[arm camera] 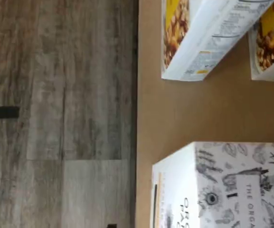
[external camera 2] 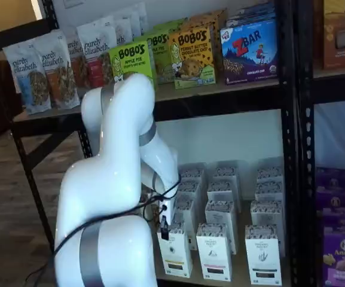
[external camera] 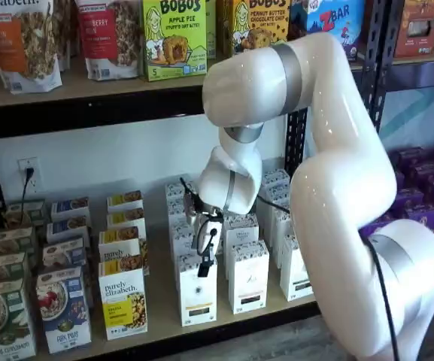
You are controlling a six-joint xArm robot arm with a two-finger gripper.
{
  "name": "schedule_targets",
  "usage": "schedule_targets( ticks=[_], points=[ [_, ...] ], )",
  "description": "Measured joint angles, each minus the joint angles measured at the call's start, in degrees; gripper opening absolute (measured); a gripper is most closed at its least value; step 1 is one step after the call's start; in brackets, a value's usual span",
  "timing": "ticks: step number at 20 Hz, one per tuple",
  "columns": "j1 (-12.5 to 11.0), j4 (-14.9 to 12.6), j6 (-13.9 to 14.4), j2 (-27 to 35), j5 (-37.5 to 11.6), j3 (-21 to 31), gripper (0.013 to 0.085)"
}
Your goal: Pick up the white box with a yellow strip in the middle, on the bottom shelf, the fourth box from the left
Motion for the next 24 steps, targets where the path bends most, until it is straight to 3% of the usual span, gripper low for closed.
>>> schedule_targets(
  ticks=[11,16,24],
  points=[
    [-1.53,-4.39,2.91,4.71,1.72,-6.30,0.0850],
    [-2.06,-10.19,7.73,6.34,3.56,-8.59,0.0850],
    [-2.38,-14.67,11.51,7.91,5.36,-10.62,0.0850]
  ],
)
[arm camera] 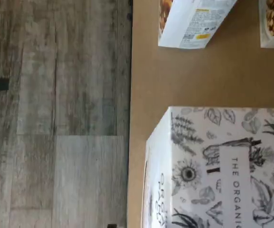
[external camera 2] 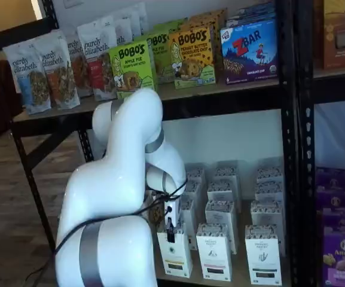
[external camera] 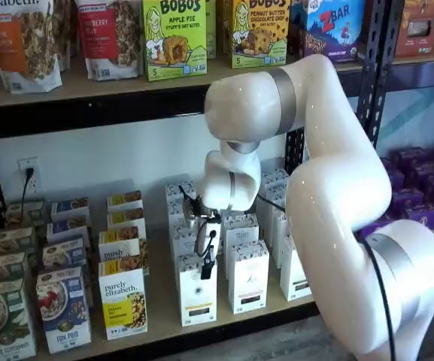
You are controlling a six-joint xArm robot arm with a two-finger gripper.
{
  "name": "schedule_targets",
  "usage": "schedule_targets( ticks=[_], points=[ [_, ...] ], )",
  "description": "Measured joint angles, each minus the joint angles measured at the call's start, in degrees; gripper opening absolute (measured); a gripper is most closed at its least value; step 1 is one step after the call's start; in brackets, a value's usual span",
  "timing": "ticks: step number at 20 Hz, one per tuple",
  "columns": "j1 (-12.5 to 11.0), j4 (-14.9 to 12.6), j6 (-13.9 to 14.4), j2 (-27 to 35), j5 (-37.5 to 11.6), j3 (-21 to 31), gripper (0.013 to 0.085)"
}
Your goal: Pick up the white box with a yellow strip in the middle, on the bottom shelf, the fourth box from the left
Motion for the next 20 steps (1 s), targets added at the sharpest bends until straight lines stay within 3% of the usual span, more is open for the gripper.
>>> schedule_targets(
  ticks=[9,12,20],
  points=[
    [-0.10,-3.03,2.62,1.29,0.10,-1.36,0.0850],
    [-0.06,-5.84,5.11,1.93,-0.47,-1.76,0.0850],
    [-0.06,-4.59,3.79,2.18,-3.50,-0.78,0.0850]
  ],
)
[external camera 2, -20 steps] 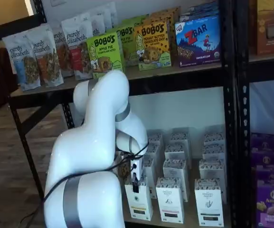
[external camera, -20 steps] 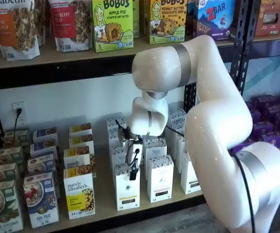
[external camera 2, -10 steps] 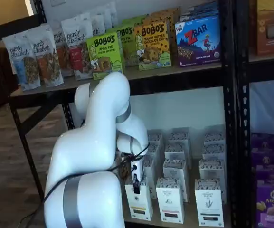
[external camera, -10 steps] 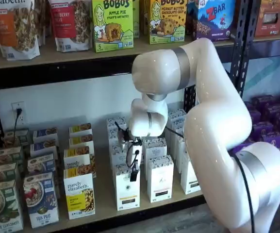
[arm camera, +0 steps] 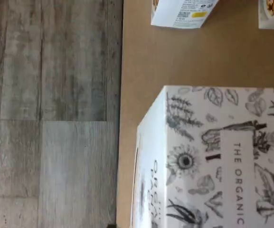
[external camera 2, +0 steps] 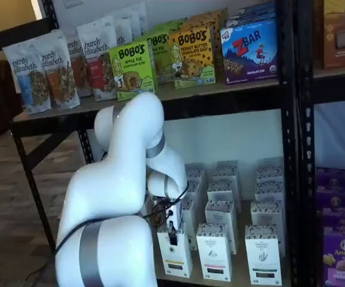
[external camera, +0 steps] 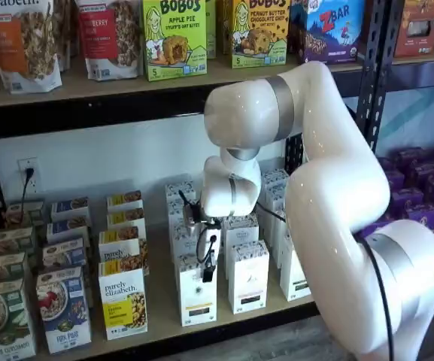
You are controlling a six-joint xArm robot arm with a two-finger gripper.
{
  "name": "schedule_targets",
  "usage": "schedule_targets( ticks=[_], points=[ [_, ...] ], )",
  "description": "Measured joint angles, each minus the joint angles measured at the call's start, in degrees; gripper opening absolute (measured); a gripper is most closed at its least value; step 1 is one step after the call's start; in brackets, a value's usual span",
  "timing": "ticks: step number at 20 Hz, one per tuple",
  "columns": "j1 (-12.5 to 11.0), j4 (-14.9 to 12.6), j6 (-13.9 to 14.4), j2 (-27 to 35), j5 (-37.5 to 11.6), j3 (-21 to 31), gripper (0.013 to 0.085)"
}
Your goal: Pick up the white box with a yellow strip in the middle, on the bottom shelf, the fourth box from the left
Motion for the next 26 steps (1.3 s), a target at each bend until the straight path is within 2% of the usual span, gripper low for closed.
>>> schedule_targets(
  ticks=[9,26],
  points=[
    [-0.42,-0.36,-0.11,-0.51,-0.13,0.73,0.0850],
    [0.54,-0.87,1.23,0.06,-1.25,0.53,0.0850]
  ],
)
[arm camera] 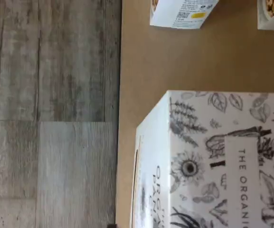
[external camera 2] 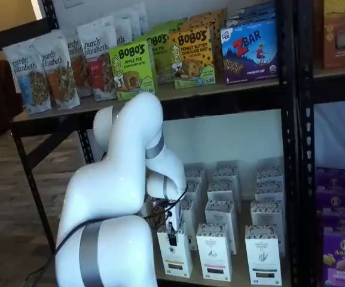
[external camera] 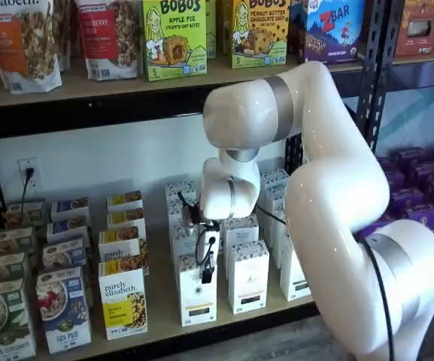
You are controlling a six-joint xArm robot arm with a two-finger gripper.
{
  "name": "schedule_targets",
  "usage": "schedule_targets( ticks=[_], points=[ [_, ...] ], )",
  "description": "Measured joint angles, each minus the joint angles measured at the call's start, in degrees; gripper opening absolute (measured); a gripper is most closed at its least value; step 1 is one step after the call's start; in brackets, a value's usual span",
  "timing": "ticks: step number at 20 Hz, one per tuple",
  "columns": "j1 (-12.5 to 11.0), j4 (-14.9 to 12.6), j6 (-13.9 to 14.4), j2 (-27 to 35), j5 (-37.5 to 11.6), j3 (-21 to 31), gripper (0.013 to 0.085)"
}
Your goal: Pick up the white box with a yellow strip in the middle, on the bottom shelf, the fourth box from the left
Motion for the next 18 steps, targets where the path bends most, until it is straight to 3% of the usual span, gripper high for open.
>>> schedule_targets(
  ticks=[12,14,18],
  points=[
    [0.24,-0.25,0.53,1.80,0.35,-2.34,0.0850],
    [0.19,-0.09,0.36,1.93,0.66,-2.65,0.0770],
    [0.11,0.08,0.16,2.00,0.74,-2.83,0.0730]
  ],
)
